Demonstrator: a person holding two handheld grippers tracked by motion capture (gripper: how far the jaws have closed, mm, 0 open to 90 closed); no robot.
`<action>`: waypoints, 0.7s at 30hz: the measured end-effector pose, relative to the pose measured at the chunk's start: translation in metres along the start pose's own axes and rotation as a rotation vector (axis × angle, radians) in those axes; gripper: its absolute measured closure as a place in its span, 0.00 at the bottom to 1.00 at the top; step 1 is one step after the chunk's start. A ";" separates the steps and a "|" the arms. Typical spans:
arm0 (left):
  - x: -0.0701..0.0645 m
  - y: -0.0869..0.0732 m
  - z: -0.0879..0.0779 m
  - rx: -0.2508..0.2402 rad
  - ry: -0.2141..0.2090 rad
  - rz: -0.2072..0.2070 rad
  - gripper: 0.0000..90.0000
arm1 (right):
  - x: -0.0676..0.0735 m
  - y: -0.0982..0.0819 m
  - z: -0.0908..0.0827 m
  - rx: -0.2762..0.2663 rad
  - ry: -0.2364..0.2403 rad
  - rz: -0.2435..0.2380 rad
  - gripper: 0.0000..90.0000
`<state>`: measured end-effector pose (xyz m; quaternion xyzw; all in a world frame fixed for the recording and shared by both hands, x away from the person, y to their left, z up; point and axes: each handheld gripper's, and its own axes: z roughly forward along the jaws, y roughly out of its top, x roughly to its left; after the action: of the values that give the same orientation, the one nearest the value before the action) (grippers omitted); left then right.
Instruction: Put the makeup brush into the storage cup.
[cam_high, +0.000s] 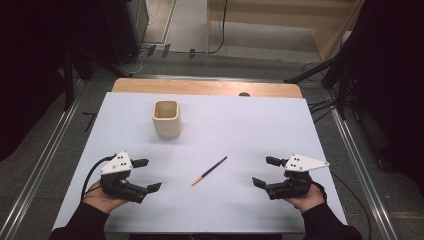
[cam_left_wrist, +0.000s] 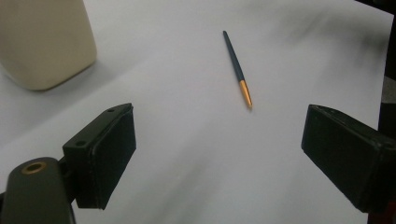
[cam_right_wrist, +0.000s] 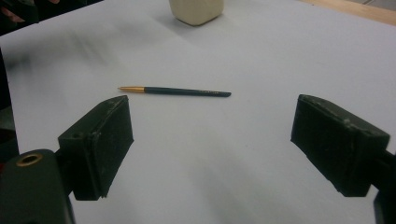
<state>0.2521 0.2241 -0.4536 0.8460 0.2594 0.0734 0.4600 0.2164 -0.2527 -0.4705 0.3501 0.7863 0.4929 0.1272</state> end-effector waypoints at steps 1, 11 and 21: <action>0.000 0.000 0.000 -0.005 -0.002 -0.001 0.12 | 0.000 0.000 0.000 0.000 0.001 0.001 0.15; -0.001 -0.001 0.001 -0.009 -0.017 0.012 0.12 | 0.000 0.000 -0.001 -0.002 0.002 0.004 0.15; -0.001 0.000 0.001 0.004 -0.017 -0.016 0.12 | 0.000 0.000 -0.001 -0.008 0.007 0.010 0.15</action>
<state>0.2518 0.2227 -0.4539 0.8456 0.2623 0.0620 0.4608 0.2158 -0.2531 -0.4702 0.3519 0.7830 0.4978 0.1236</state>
